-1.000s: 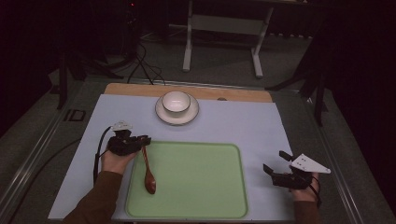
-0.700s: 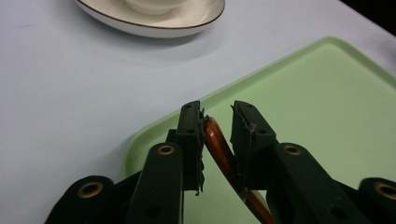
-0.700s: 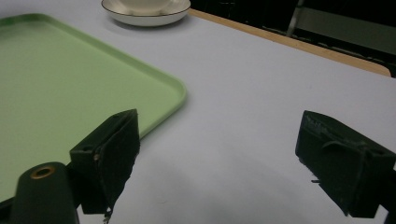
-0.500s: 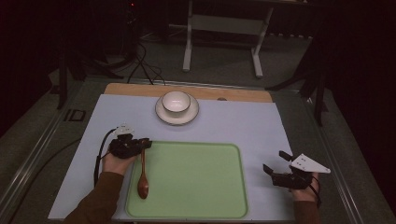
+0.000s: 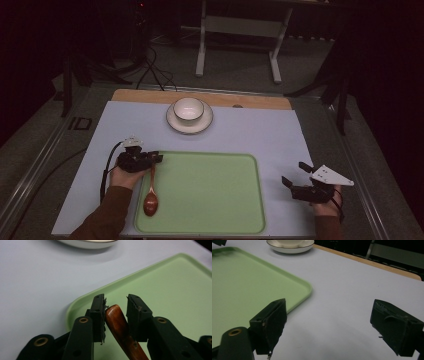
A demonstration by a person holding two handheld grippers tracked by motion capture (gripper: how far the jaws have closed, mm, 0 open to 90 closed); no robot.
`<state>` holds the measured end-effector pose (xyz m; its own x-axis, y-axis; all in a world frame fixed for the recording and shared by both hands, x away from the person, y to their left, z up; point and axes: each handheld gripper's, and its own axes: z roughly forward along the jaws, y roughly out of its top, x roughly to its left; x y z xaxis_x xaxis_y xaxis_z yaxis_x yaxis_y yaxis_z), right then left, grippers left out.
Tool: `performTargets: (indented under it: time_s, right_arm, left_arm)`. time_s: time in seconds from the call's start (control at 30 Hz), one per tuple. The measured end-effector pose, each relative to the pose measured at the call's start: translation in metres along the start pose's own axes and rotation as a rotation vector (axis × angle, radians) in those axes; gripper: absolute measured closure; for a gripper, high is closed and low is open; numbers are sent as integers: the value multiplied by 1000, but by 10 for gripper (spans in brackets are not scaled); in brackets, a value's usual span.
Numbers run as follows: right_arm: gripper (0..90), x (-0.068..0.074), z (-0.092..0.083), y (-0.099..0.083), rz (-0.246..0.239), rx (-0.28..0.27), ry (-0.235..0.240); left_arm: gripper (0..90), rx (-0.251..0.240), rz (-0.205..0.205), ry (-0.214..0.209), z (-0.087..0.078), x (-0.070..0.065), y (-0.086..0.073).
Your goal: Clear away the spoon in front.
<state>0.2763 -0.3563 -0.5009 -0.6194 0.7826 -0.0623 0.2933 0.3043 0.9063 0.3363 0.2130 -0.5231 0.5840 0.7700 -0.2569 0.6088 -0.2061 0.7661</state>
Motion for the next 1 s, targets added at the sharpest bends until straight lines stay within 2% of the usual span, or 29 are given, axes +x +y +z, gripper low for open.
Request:
performTargets:
  time_s: [0.13,0.3,0.53,0.6,0.7,0.87,1.0]
  right_arm:
    - [136,0,0,0,2,0,-1]
    - [136,0,0,0,0,0,1]
    - [137,0,0,0,0,3,6]
    - [137,0,0,0,-1,3,6]
    - [137,0,0,0,-1,2,6]
    - [137,-1,0,0,-2,3,6]
    - [137,-1,0,0,-2,3,6]
  left_arm:
    - [639,9,0,12,3,0,0]
    - [602,49,17,25,11,-3,-2]
    - [550,58,19,44,12,-3,-2]
    - [530,51,17,46,12,-3,-1]
    - [496,38,20,25,10,-3,-1]
    - [386,27,29,61,9,-3,-1]
    - [354,-11,26,93,3,-2,1]
